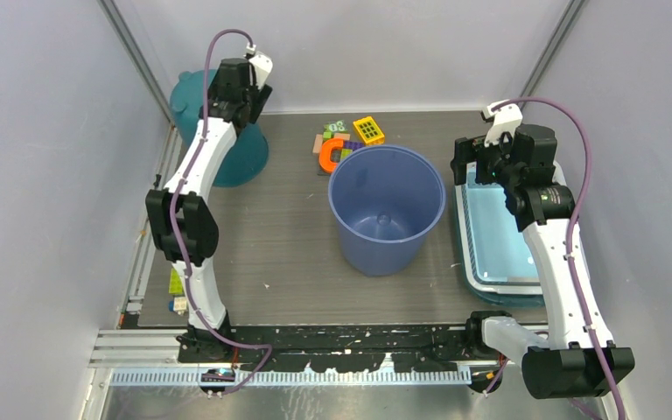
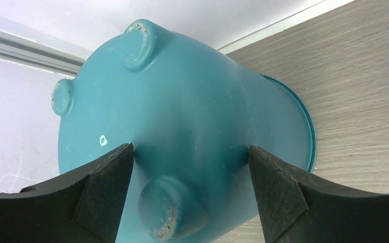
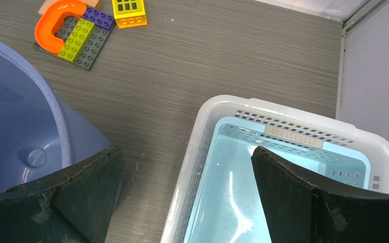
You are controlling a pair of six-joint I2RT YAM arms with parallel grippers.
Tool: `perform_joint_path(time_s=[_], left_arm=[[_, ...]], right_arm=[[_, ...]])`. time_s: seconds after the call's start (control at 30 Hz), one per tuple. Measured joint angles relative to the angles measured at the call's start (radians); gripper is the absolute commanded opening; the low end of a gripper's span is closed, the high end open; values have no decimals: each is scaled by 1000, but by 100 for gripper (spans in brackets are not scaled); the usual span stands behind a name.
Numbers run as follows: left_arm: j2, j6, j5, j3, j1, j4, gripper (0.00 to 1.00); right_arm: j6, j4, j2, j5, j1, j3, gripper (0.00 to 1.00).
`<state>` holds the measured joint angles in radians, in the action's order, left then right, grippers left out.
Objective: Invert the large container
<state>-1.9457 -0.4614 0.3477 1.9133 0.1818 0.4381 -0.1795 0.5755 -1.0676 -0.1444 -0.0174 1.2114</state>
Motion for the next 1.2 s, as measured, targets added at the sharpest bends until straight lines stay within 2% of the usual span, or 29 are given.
perform_joint_path(time_s=[0.43, 1.0, 1.2], left_arm=[[-87, -27, 1, 94, -60, -26, 82], [-233, -45, 6, 298, -65, -7, 82], [-244, -39, 8, 325, -66, 19, 92]], right_arm=[[3, 0, -28, 0, 0, 0, 100], [3, -4, -28, 0, 0, -11, 100], [3, -5, -28, 0, 0, -11, 100]])
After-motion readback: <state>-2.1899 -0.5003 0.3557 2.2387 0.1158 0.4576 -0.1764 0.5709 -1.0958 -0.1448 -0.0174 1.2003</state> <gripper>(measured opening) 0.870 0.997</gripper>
